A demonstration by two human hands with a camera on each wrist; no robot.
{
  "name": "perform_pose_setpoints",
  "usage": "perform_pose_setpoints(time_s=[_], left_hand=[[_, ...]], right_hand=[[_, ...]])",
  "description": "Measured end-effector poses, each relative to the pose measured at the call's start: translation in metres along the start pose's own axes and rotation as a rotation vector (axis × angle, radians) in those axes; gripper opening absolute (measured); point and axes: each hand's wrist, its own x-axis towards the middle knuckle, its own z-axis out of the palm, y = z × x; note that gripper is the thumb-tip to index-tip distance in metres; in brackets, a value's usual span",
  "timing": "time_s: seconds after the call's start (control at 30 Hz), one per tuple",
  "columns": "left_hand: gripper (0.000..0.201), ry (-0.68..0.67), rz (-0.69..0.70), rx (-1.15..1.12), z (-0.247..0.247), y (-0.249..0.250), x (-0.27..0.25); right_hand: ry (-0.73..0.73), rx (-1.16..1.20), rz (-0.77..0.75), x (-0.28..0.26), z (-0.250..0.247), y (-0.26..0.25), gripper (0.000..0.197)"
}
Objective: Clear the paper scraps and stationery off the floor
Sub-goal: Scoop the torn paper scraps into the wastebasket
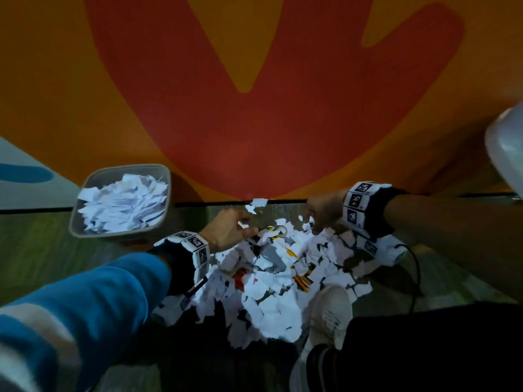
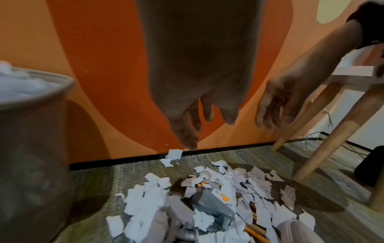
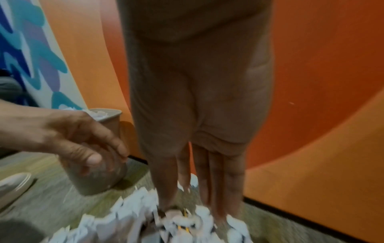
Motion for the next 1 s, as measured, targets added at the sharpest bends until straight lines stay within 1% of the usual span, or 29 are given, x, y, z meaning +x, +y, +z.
perform_pose_setpoints(time_s=[0.07,0.13,0.23,0.27,0.3,0.33,0.37,0.5,0.6,0.7,0.73,0.77,0.83,0.9,0.93,1.0], left_hand=[[0.050,-0.019,0.012,-0.015,0.016,0.008,0.019],[0.043,-0.030,0.014,-0.036,0.040,0.016,0.046],[0.037,-0.116,0.005,-0.077,0.079,0.029,0.086],[0.042,-0.137,0.015,-0.085,0.095,0.032,0.102],[0.053,-0.155,0.022,-0.097,0.108,0.035,0.114],[0.064,-0.172,0.040,-0.098,0.120,0.037,0.126],[0.071,-0.205,0.050,-0.065,0.133,0.038,0.139],[0.075,-0.304,0.104,0.152,0.174,0.030,0.172],[0.083,-0.315,0.137,0.215,0.197,0.019,0.187],[0.094,-0.288,0.149,0.291,0.213,0.013,0.205],[0.098,-0.275,0.162,0.313,0.219,0.012,0.210],[0.103,-0.274,0.165,0.338,0.223,0.012,0.213],[0.111,-0.281,0.162,0.377,0.235,0.011,0.220],[0.113,-0.302,0.166,0.443,0.246,0.012,0.222],[0.109,-0.307,0.175,0.513,0.250,0.011,0.222],[0.094,-0.288,0.188,0.622,0.254,0.012,0.220]], right_hand=[[0.048,0.082,0.016,0.005,0.006,0.029,0.041],[0.052,0.164,0.021,0.014,0.014,0.064,0.049],[0.066,0.202,0.051,0.034,0.039,0.111,0.053],[0.092,0.231,0.069,0.045,0.050,0.129,0.052],[0.115,0.272,0.089,0.053,0.062,0.143,0.052],[0.135,0.317,0.122,0.062,0.076,0.159,0.054],[0.157,0.356,0.165,0.071,0.091,0.176,0.058],[0.282,0.554,0.278,0.099,0.144,0.234,0.089],[0.357,0.652,0.405,0.109,0.165,0.261,0.100],[0.420,0.834,0.503,0.122,0.184,0.269,0.102],[0.425,0.832,0.517,0.127,0.191,0.265,0.107],[0.420,0.775,0.521,0.132,0.197,0.258,0.110],[0.417,0.645,0.457,0.143,0.209,0.237,0.114],[0.407,0.572,0.345,0.148,0.214,0.210,0.120],[0.407,0.527,0.287,0.150,0.218,0.198,0.118],[0.424,0.464,0.205,0.156,0.227,0.181,0.102]])
